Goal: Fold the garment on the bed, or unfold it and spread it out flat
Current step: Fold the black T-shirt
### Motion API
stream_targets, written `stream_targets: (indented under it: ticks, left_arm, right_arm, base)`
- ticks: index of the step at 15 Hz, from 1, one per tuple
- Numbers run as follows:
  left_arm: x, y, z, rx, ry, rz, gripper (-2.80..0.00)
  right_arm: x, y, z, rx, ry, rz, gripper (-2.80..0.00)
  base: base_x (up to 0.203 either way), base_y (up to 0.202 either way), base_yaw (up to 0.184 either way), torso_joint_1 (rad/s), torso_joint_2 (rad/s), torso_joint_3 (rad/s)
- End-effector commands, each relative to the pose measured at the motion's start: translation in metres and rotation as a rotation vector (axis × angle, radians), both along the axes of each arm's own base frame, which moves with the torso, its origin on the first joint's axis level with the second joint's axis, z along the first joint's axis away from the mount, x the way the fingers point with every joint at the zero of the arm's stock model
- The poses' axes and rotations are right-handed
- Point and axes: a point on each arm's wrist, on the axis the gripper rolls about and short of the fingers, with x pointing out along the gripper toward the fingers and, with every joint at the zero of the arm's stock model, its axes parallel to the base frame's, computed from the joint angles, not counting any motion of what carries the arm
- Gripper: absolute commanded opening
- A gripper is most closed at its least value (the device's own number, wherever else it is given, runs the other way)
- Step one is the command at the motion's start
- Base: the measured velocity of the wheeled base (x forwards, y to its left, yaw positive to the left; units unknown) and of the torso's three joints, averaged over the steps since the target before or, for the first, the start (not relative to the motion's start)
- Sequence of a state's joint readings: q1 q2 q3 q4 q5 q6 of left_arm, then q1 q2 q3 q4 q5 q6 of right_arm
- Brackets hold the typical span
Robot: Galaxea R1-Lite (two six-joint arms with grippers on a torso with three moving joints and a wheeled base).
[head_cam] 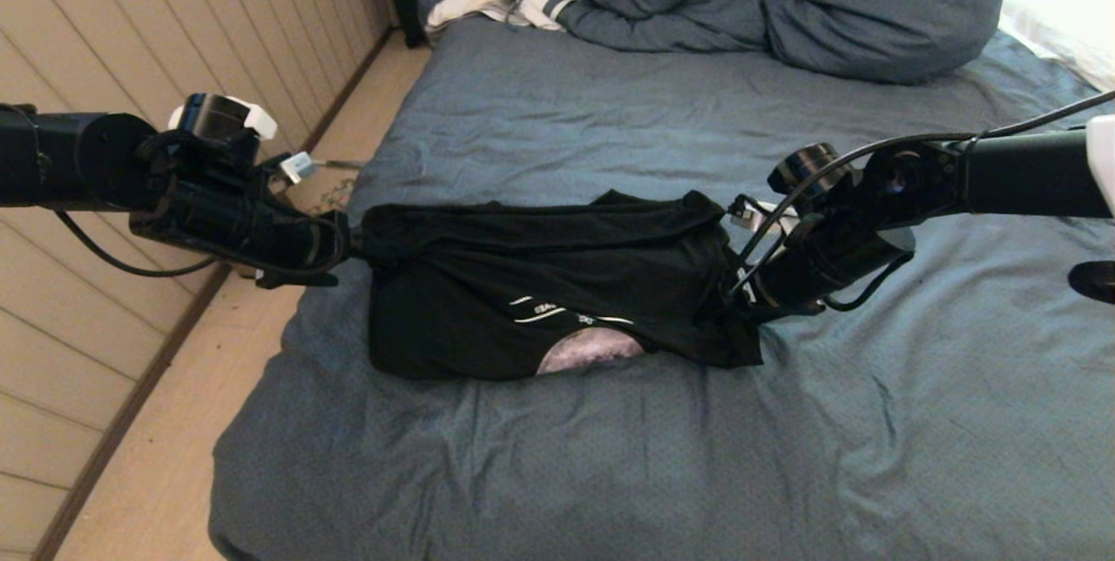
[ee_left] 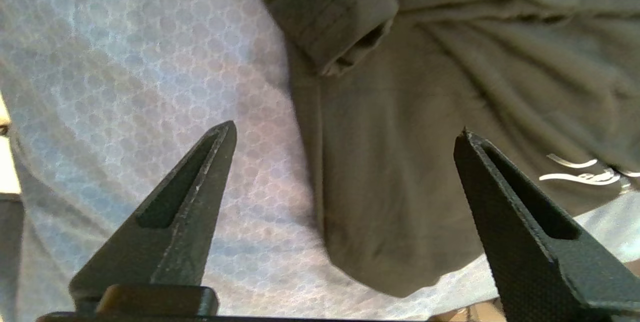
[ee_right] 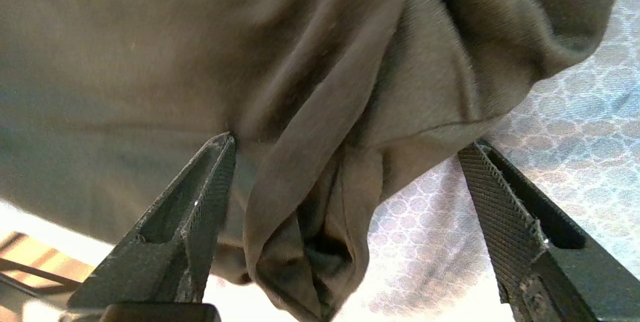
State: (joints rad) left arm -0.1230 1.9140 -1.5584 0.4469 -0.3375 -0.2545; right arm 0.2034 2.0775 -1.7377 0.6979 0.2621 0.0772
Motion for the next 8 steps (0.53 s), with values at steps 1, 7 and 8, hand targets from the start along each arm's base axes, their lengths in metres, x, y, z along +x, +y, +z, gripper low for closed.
stream_targets:
  ticks: [1, 7, 8]
  left_arm:
    - [-0.002, 0.000, 0.001, -0.014, 0.000, 0.004, 0.00]
    - [-0.002, 0.000, 0.003, -0.030, -0.029, -0.004, 0.00]
    - [-0.002, 0.000, 0.001, -0.030, -0.023, -0.005, 0.00]
  right_arm:
    - [0.003, 0.000, -0.004, 0.008, 0.019, -0.020, 0.00]
    - [0.003, 0.012, 0.008, 0.031, -0.024, -0.018, -2.80]
    - [0.001, 0.011, 0.006, 0.029, -0.012, -0.018, -2.80]
  base:
    - [0.000, 0.000, 0.000, 0.000, 0.00, 0.000]
    - [0.000, 0.000, 0.000, 0.000, 0.00, 0.000]
    - [0.000, 0.000, 0.000, 0.000, 0.00, 0.000]
